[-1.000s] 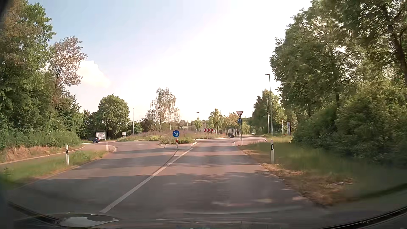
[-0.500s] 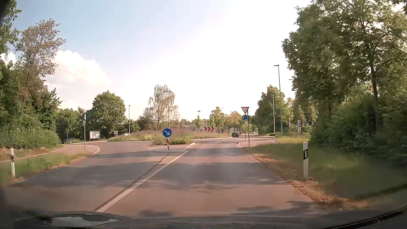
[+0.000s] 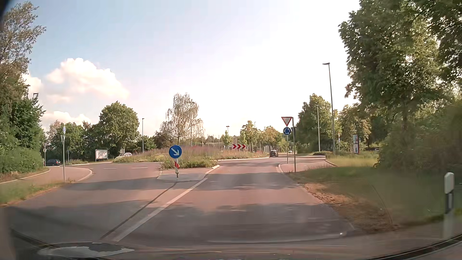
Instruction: Follow the waypoints while adhering to traffic rules and regulations
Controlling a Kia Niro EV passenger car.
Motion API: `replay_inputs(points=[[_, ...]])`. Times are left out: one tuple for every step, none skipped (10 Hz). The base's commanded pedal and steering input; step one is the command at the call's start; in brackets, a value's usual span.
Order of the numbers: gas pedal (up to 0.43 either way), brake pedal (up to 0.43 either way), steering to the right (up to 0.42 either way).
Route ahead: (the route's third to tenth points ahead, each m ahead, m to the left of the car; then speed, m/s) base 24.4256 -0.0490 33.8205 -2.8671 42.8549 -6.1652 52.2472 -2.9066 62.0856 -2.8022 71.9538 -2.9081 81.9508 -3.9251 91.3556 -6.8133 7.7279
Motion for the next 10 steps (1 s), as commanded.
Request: replay_inputs(points=[[0.000,0.232,-0.016],[0.000,0.232,-0.016],[0.000,0.238,-0.016],[0.000,0.238,-0.014],[0.000,0.238,-0.012],[0.000,0.238,-0.009],[0.000,0.238,-0.008],[0.000,0.244,-0.008],[0.000,0.244,-0.008],[0.000,0.256,-0.006]])
